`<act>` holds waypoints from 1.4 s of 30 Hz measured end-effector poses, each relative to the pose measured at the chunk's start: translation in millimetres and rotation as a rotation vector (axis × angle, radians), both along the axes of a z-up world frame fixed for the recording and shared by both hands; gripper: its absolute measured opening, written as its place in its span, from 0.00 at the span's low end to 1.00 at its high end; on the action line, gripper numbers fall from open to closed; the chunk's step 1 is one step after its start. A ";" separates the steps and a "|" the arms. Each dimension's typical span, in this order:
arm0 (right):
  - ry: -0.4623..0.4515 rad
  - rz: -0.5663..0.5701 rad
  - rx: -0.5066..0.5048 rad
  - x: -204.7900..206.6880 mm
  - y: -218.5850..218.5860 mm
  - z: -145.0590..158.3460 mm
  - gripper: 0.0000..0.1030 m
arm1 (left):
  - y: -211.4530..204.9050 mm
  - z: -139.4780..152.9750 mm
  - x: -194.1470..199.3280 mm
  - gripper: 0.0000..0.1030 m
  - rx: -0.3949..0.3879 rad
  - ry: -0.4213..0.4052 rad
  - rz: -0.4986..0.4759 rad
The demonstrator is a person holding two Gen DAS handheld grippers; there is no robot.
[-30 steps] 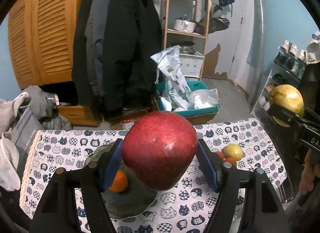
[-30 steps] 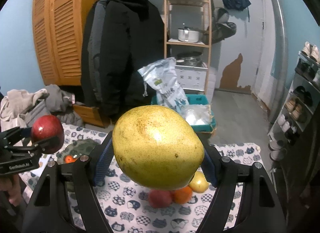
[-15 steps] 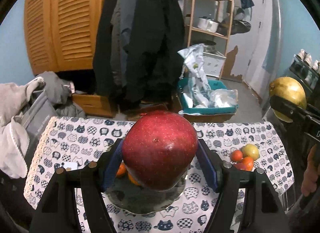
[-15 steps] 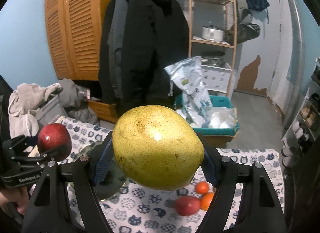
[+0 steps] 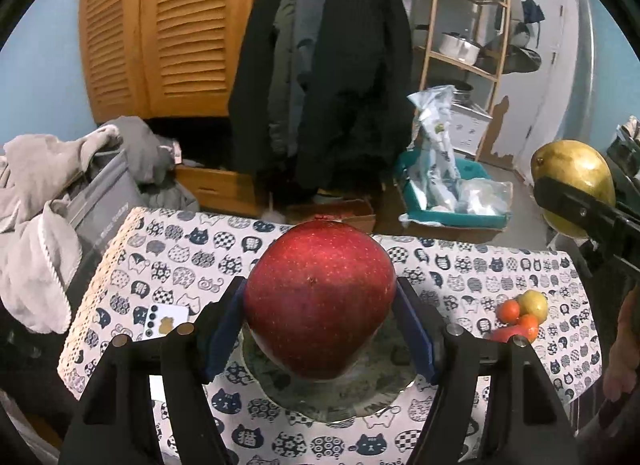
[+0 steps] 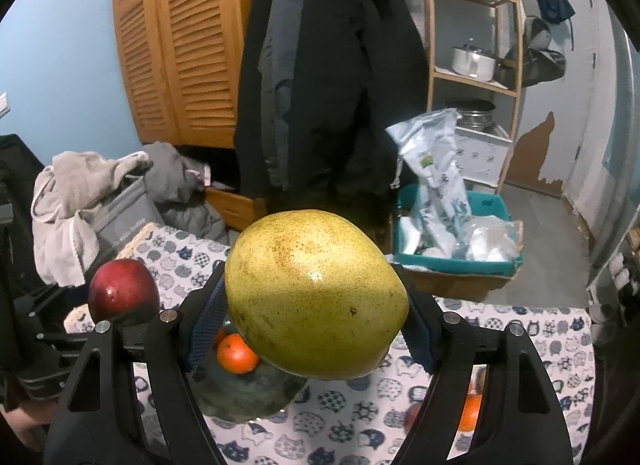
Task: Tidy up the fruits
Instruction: 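Carry the pear over the green bowl while the left tool lowers the apple into it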
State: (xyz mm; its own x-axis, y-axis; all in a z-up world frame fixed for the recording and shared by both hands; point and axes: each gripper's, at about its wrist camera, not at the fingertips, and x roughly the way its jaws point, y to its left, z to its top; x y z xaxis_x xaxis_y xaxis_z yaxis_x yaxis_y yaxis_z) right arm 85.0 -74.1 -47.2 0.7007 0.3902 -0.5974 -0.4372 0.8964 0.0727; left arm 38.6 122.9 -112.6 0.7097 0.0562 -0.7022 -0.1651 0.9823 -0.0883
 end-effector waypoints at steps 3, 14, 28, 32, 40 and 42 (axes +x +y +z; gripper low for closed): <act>0.009 0.008 0.001 3.8 10.3 -5.3 0.75 | 7.5 -5.6 0.6 0.71 -0.002 0.011 0.013; 0.062 0.031 -0.031 15.2 44.0 -34.7 0.75 | 30.1 -35.1 11.2 0.71 -0.011 0.088 0.068; 0.215 0.061 -0.092 37.0 63.9 -111.8 0.75 | 44.5 -107.6 28.9 0.71 -0.101 0.285 0.082; 0.258 0.070 -0.109 38.6 64.8 -133.4 0.75 | 39.8 -126.8 34.2 0.71 -0.071 0.336 0.076; 0.315 0.083 -0.164 44.0 70.5 -168.0 0.75 | 35.4 -151.5 42.0 0.71 -0.065 0.390 0.060; 0.327 0.089 -0.178 45.0 73.5 -174.9 0.75 | 35.5 -155.6 43.6 0.71 -0.069 0.400 0.060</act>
State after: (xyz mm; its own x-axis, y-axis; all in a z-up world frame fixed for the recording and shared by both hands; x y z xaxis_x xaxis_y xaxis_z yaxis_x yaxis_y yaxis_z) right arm 129.9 -0.6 -222.1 0.4300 0.3105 -0.8478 -0.4931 0.8673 0.0675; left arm 82.2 158.4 -268.3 0.3772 0.0325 -0.9255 -0.2564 0.9640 -0.0706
